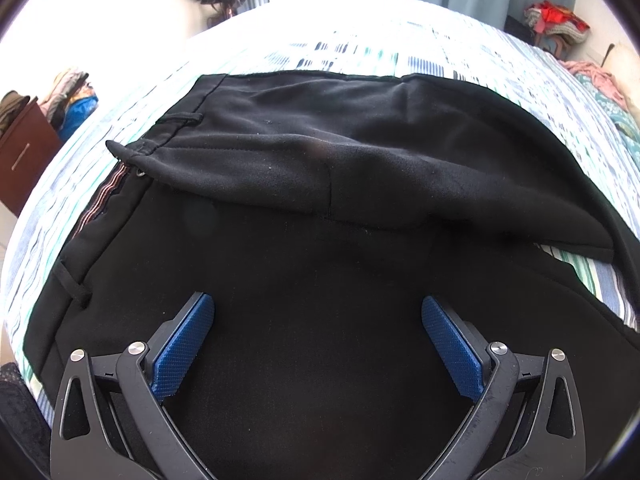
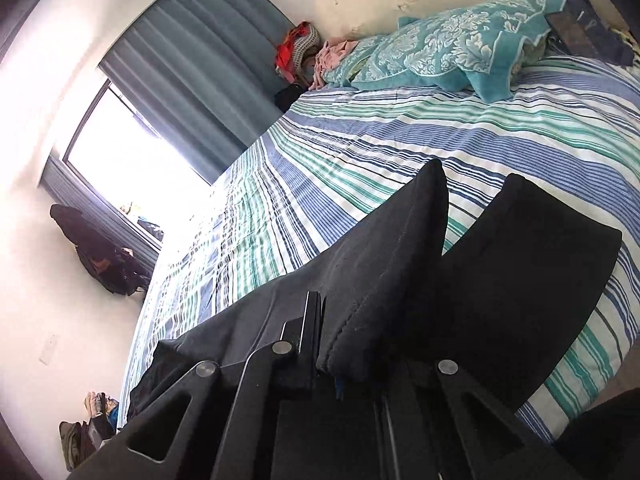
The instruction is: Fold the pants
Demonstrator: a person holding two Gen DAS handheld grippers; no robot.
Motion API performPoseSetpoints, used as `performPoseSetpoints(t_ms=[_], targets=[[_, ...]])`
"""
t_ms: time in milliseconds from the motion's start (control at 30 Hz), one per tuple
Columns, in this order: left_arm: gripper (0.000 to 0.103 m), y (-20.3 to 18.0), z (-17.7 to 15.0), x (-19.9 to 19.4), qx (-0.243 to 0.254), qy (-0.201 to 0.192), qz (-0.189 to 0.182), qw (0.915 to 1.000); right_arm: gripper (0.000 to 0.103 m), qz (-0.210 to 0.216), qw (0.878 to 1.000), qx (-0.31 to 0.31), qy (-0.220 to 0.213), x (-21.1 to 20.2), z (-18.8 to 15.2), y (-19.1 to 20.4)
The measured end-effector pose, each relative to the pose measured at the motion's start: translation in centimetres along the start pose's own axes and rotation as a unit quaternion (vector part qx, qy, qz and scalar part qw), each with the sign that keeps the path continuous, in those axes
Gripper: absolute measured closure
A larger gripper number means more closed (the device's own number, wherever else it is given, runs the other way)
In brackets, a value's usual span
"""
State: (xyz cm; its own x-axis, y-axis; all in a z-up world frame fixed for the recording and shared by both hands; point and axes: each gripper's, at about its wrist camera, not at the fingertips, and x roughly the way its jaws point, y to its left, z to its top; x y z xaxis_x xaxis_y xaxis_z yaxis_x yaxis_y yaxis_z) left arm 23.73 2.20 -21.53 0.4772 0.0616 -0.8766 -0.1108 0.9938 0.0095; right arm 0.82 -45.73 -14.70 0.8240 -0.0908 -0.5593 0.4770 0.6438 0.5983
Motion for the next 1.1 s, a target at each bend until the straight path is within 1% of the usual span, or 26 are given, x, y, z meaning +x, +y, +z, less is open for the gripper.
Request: performPoseSetpoints(t_ms=[33,67,167,233,367,467,600,667,733,800,867,1033,1100], targets=[[0.001,-0.1,0.3,-0.2,-0.003,0.01,-0.003,0.9999,0.097,0.002,1.0,-0.003,-0.001,-0.1,0.0,0.1],[0.001,-0.2,0.6,-0.5,-0.005,0.015,-0.018,0.9997,0.097,0.004,1.0,-0.004,-0.001,-0.5,-0.1,0.1],[0.001,-0.9,2.0,-2.1,-0.011,0.002,-0.084,0.9964,0.097,0.008,1.0,-0.001,0.001,-0.5,-0.2,0.1],[0.001,-1.8,3.6,-3.0,-0.007,-0.005,-0.115,0.9933,0.097,0.01,1.0,0.004,0.001,-0.3,0.0,0.1],[0.001,-3.8,7.4,-3.5,-0.003,0.003,-0.16,0.9872,0.097,0.016,1.0,0.007,0.0,-0.5,0.1,0.1],[0.001,-5.3,9.6,-2.8,0.0,0.017,-0.172,0.985,0.097,0.031,0.999,0.015,-0.003,-0.9,0.3,0.3],[0.001,-7.1,11.2,-1.1,0.003,0.044,-0.169,0.9847,0.097,0.06,0.998,0.026,-0.002,-2.0,1.0,0.9],[0.001,-7.3,11.4,-0.4,-0.021,0.056,-0.182,0.9815,0.097,0.072,0.997,0.015,-0.001,-2.7,1.2,1.5],[0.001,-7.6,11.9,0.3,-0.054,0.071,-0.204,0.9748,0.097,0.082,0.997,0.005,0.004,-3.4,1.3,2.1],[0.001,-8.0,12.3,1.2,-0.075,0.081,-0.219,0.9695,0.097,0.093,0.996,0.0,0.01,-4.2,1.4,2.5],[0.001,-8.6,12.8,1.7,-0.086,0.085,-0.221,0.9677,0.097,0.107,0.994,-0.001,0.011,-5.0,1.4,2.7],[0.002,-9.6,14.4,3.5,-0.105,0.095,-0.213,0.9668,0.097,0.15,0.989,0.001,0.008,-7.8,1.8,3.1],[0.01,-9.6,14.9,4.2,-0.119,0.101,-0.214,0.9643,0.097,0.172,0.985,-0.005,0.005,-9.0,2.1,3.6]])
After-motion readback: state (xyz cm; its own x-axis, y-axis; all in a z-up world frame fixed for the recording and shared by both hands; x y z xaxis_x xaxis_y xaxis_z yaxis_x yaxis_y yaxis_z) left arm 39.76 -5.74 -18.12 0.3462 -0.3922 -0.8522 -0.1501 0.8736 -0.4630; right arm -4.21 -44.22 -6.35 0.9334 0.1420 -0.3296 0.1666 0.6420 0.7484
